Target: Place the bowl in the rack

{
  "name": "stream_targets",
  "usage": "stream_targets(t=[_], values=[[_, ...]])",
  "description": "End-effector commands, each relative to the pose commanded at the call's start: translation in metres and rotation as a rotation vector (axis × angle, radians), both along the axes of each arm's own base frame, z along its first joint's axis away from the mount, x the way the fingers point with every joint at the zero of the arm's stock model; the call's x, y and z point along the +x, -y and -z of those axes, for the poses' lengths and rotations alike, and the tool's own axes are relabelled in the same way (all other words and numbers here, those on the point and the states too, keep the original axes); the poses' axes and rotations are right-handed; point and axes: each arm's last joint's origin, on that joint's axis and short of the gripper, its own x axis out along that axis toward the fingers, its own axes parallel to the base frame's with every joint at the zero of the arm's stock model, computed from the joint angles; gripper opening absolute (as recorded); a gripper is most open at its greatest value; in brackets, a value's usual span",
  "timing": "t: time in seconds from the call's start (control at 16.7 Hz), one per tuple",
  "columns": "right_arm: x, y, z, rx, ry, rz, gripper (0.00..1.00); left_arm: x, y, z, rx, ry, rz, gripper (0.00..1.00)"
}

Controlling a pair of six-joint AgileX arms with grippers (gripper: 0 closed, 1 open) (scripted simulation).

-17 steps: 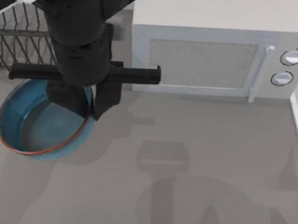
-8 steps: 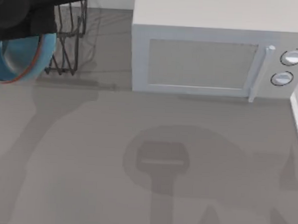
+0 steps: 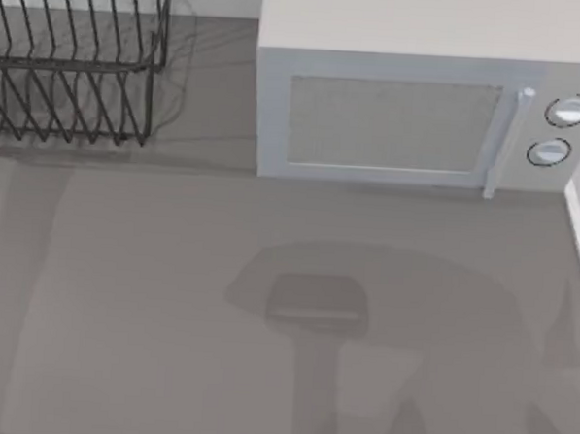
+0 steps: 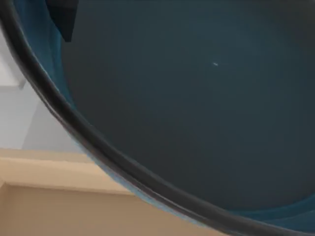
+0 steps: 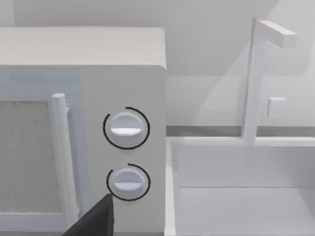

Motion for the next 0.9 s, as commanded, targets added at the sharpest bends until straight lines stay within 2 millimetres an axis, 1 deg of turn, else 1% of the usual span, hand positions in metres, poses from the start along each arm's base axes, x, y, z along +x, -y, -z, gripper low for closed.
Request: stream_targets(t=[0.12, 0.24, 0.6, 0.72, 0.78, 0.9], values=[[0.000, 0.000, 0.000, 0.000, 0.000, 0.000, 1.00, -0.019, -0.011, -0.006, 0.059, 0.118, -0.044, 0.00], [0.000, 0.000, 0.000, 0.000, 0.000, 0.000, 1.00, -0.030, -0.016, -0.010, 0.096, 0.179, -0.070, 0.00], [0.000, 0.000, 0.000, 0.000, 0.000, 0.000, 1.00, -0.031, -0.016, -0.011, 0.101, 0.186, -0.074, 0.00], [0.000, 0.000, 0.000, 0.000, 0.000, 0.000, 1.00, -0.020, -0.018, -0.008, 0.100, 0.186, -0.073, 0.00], [0.000, 0.000, 0.000, 0.000, 0.000, 0.000, 1.00, -0.010, -0.019, -0.005, 0.099, 0.185, -0.073, 0.00], [0.000, 0.000, 0.000, 0.000, 0.000, 0.000, 1.00, 0.019, -0.022, 0.006, 0.098, 0.182, -0.075, 0.00]])
